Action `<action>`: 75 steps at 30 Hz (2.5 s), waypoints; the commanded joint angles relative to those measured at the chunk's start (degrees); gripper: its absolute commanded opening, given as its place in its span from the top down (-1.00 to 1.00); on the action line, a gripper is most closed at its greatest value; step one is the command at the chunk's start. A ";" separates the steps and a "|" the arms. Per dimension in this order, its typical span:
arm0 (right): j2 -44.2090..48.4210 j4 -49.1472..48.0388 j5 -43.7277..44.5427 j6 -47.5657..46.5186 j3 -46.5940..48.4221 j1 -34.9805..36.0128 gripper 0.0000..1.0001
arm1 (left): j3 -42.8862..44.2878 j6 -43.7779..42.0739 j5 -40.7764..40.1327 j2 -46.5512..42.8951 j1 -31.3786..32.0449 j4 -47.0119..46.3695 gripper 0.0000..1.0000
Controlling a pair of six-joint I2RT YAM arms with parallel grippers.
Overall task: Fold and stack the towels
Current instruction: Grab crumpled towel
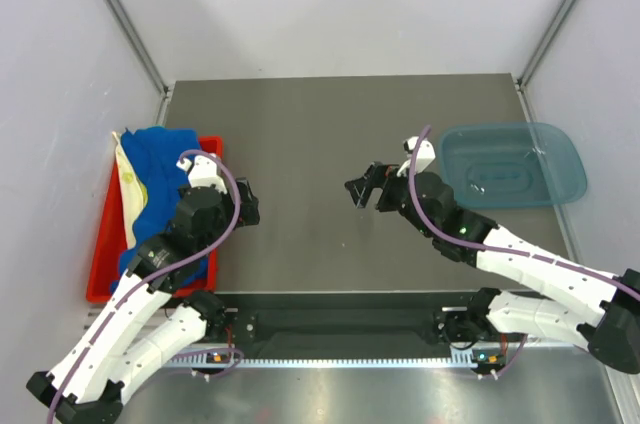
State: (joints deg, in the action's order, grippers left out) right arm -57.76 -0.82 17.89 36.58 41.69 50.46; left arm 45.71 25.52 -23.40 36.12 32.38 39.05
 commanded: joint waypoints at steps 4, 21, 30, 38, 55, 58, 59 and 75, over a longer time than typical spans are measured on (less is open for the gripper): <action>2.47 -1.64 1.27 -0.37 -0.38 -0.53 -0.99 | 0.78 -0.03 -1.38 -0.26 -0.13 -1.08 -0.94; 4.84 1.79 1.72 -0.72 -0.03 -0.62 -1.00 | 8.86 6.92 -3.82 20.90 -18.54 1.31 -0.47; 4.50 1.26 -0.83 -0.72 -0.82 -0.62 -0.99 | 16.77 12.71 -4.28 38.65 -44.14 -3.35 -0.40; 2.91 0.64 -3.91 -0.54 0.93 -0.80 -1.00 | 24.59 19.74 -16.47 53.87 -44.86 -3.54 -0.43; 5.73 5.83 -5.50 -0.10 4.98 -0.80 -0.99 | 30.14 18.78 -16.07 67.33 -47.14 -5.65 -0.50; 5.55 6.09 -6.02 -0.10 5.77 -0.80 -0.99 | 29.26 18.60 -15.28 67.77 -47.50 -6.35 -0.37; 5.72 6.09 -6.02 -0.10 5.94 -0.80 -0.99 | 28.56 18.52 -14.66 67.68 -47.67 -6.70 -0.33; 6.60 6.53 -6.29 0.16 6.30 -0.80 -0.99 | 30.05 17.37 -7.19 57.85 -47.94 -4.16 1.00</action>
State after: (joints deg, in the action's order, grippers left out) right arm -52.86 6.85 11.88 36.25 45.12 50.09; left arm 73.87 43.13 -32.51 100.40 -15.29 34.37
